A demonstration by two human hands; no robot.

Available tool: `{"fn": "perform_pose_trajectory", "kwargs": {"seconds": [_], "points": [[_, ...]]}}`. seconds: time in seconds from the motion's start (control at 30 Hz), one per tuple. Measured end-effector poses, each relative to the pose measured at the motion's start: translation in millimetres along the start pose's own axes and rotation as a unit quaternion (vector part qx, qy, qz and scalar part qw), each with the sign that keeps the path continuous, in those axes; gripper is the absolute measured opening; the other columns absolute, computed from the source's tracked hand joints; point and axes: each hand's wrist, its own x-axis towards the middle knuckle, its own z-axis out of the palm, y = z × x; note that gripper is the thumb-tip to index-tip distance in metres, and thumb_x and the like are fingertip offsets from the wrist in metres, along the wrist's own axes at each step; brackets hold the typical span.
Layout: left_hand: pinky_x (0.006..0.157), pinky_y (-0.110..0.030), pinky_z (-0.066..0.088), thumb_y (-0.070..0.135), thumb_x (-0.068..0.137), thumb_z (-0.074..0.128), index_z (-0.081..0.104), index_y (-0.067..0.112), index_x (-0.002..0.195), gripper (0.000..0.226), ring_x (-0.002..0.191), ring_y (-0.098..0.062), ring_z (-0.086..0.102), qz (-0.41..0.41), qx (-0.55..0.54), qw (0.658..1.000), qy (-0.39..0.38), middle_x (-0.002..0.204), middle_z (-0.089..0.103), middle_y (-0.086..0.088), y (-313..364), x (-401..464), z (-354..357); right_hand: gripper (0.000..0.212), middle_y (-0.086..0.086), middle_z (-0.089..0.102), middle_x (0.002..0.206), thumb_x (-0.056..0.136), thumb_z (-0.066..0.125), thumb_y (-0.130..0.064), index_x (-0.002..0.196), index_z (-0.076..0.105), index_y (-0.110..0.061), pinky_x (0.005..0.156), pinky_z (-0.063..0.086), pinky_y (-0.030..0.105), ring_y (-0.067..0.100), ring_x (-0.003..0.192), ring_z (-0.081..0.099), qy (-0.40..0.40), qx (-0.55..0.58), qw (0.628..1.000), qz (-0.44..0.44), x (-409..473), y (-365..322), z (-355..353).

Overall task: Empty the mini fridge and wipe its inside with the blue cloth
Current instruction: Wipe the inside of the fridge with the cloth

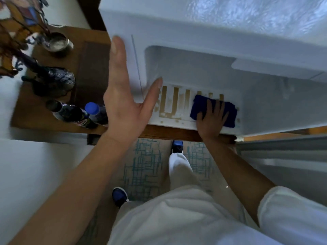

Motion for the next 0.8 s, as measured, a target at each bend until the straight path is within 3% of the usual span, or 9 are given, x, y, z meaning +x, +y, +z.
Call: {"fn": "perform_pose_trajectory", "kwargs": {"seconds": [0.1, 0.17, 0.3, 0.4, 0.5, 0.57, 0.67, 0.73, 0.8], "points": [[0.116, -0.056, 0.043, 0.013, 0.099, 0.071, 0.000, 0.055, 0.156, 0.100, 0.145, -0.050, 0.040, 0.042, 0.039, 0.997, 0.054, 0.166, 0.018, 0.004, -1.4, 12.4, 14.9, 0.073, 0.021, 0.036, 0.163, 0.092, 0.028, -0.047, 0.154, 0.044, -0.014, 0.127, 0.012, 0.063, 0.041, 0.155, 0.024, -0.020, 0.006, 1.000, -0.002, 3.6, -2.2, -3.8], [0.107, -0.062, 0.048, 0.010, 0.100, 0.069, -0.006, 0.058, 0.154, 0.105, 0.137, -0.060, 0.046, 0.065, 0.050, 0.994, 0.071, 0.168, 0.020, 0.013, -7.8, 10.5, 18.1, 0.070, 0.019, 0.034, 0.164, 0.093, 0.030, -0.047, 0.152, 0.047, -0.013, 0.126, 0.013, 0.062, 0.038, 0.156, 0.023, -0.012, 0.024, 1.000, 0.008, 3.6, -1.2, -8.8], [0.107, -0.059, 0.050, 0.003, 0.099, 0.068, 0.009, 0.017, 0.152, 0.080, 0.131, -0.060, 0.051, 0.018, 0.025, 0.999, 0.009, 0.150, 0.034, -0.047, -11.0, 8.0, 14.6, 0.068, 0.019, 0.027, 0.168, 0.095, 0.039, -0.046, 0.152, 0.044, -0.010, 0.122, 0.015, 0.068, 0.044, 0.156, 0.019, 0.028, 0.029, 0.997, 0.059, 5.6, -10.7, -15.4], [0.120, -0.047, 0.041, -0.006, 0.098, 0.064, 0.006, -0.004, 0.139, 0.071, 0.135, -0.063, 0.045, 0.012, 0.011, 1.000, 0.004, 0.146, 0.028, -0.054, -10.4, 4.6, 14.8, 0.074, 0.026, 0.018, 0.168, 0.099, 0.035, -0.053, 0.159, 0.032, -0.010, 0.120, 0.012, 0.074, 0.049, 0.157, 0.011, -0.021, -0.006, 0.994, 0.106, 4.9, -22.6, -8.4], [0.114, -0.064, 0.041, -0.007, 0.099, 0.062, 0.008, -0.005, 0.139, 0.067, 0.130, -0.069, 0.045, 0.021, -0.005, 1.000, 0.005, 0.146, 0.025, -0.056, -11.4, 2.9, 16.6, 0.074, 0.028, 0.014, 0.169, 0.102, 0.041, -0.052, 0.162, 0.027, -0.010, 0.120, 0.011, 0.075, 0.050, 0.156, 0.008, -0.048, -0.033, 0.990, 0.125, 3.1, -27.8, -0.6], [0.120, -0.059, 0.036, -0.008, 0.099, 0.061, 0.008, -0.008, 0.139, 0.067, 0.143, -0.058, 0.039, 0.036, -0.009, 0.999, 0.026, 0.148, 0.024, -0.054, -12.7, 1.8, 18.2, 0.074, 0.028, 0.014, 0.169, 0.101, 0.044, -0.050, 0.162, 0.027, -0.012, 0.120, 0.012, 0.075, 0.050, 0.156, 0.008, -0.046, -0.042, 0.990, 0.130, -1.4, -24.7, 1.1], [0.128, -0.048, 0.023, -0.007, 0.100, 0.061, 0.010, -0.002, 0.149, 0.071, 0.157, -0.006, 0.015, 0.045, -0.023, 0.998, 0.040, 0.152, 0.014, -0.030, -18.5, -4.5, 25.5, 0.076, 0.029, 0.015, 0.168, 0.098, 0.046, -0.053, 0.160, 0.029, -0.013, 0.120, 0.012, 0.072, 0.050, 0.156, 0.010, -0.036, -0.051, 0.987, 0.145, -11.8, -12.6, 1.0], [0.129, -0.047, 0.022, -0.006, 0.100, 0.061, 0.005, 0.032, 0.163, 0.093, 0.158, -0.004, 0.011, 0.026, -0.017, 0.999, 0.024, 0.151, 0.013, -0.022, -22.8, -13.3, 26.8, 0.080, 0.032, 0.013, 0.167, 0.095, 0.050, -0.055, 0.159, 0.031, -0.012, 0.121, 0.011, 0.071, 0.050, 0.156, 0.010, -0.023, -0.048, 0.983, 0.175, -18.8, -2.2, -0.2], [0.128, -0.025, 0.018, -0.010, 0.098, 0.061, -0.008, 0.050, 0.158, 0.109, 0.155, 0.006, 0.008, 0.042, -0.016, 0.999, 0.008, 0.151, 0.019, -0.020, -28.2, -22.1, 27.0, 0.081, 0.033, 0.011, 0.167, 0.095, 0.049, -0.056, 0.160, 0.030, -0.011, 0.122, 0.010, 0.071, 0.049, 0.157, 0.008, -0.021, -0.041, 0.978, 0.206, -20.5, 6.6, -1.8]]}}
